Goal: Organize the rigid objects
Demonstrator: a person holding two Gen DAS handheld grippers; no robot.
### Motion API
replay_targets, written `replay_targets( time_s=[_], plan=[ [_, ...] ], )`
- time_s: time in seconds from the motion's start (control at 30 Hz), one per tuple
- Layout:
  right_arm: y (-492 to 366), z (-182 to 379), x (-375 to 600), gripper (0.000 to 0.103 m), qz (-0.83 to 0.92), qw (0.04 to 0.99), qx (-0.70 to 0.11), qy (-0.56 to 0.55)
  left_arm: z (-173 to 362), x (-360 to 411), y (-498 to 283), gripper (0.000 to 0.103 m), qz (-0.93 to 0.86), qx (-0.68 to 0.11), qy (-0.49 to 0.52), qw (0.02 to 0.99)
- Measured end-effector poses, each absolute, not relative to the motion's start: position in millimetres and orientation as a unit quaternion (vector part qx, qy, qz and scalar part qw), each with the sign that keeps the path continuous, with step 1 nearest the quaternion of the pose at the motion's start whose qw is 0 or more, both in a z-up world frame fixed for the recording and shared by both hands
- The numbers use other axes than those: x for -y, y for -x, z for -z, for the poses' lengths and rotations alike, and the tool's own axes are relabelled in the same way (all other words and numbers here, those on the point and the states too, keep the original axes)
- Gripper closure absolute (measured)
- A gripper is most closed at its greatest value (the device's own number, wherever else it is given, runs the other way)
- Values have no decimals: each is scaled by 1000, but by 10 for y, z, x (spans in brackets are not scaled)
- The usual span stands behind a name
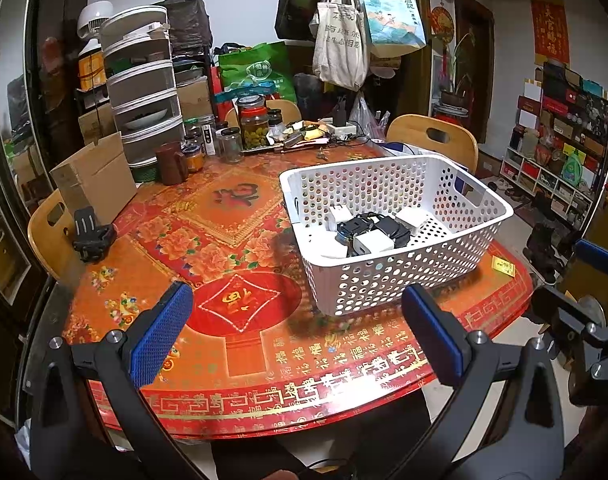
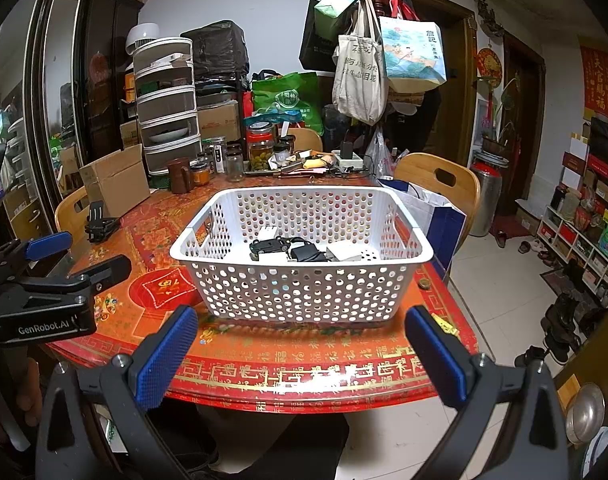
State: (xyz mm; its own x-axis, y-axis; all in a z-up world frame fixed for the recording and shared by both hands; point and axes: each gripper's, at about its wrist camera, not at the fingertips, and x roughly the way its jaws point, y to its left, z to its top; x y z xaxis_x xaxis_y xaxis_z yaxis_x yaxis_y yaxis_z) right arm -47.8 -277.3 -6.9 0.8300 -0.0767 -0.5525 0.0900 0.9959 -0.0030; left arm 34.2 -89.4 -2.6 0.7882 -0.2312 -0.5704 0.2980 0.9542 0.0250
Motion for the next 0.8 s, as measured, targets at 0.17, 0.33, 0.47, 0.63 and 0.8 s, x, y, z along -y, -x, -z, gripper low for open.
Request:
replay_targets(
  time_s=[0.17, 0.33, 0.47, 0.63, 0.8],
  plan=[
    [475, 67, 2768, 0, 44, 956, -289, -11, 36, 907, -339, 0, 140, -295, -56, 943],
    [474, 65, 2766, 0, 44, 956, -289, -11, 34, 914, -342, 0, 138, -295, -58, 944],
    [474, 63, 2766, 0, 44, 956, -288, -11, 67, 927, -346, 0, 137, -297, -60, 943],
    [477, 70, 2768, 0, 43, 957, -288, -12, 79, 952, -331, 0, 131, -290, -68, 945],
    [481, 97, 2743, 0, 40, 957, -287, -10, 40, 970, -301, 0, 136, -280, -67, 948]
  ],
)
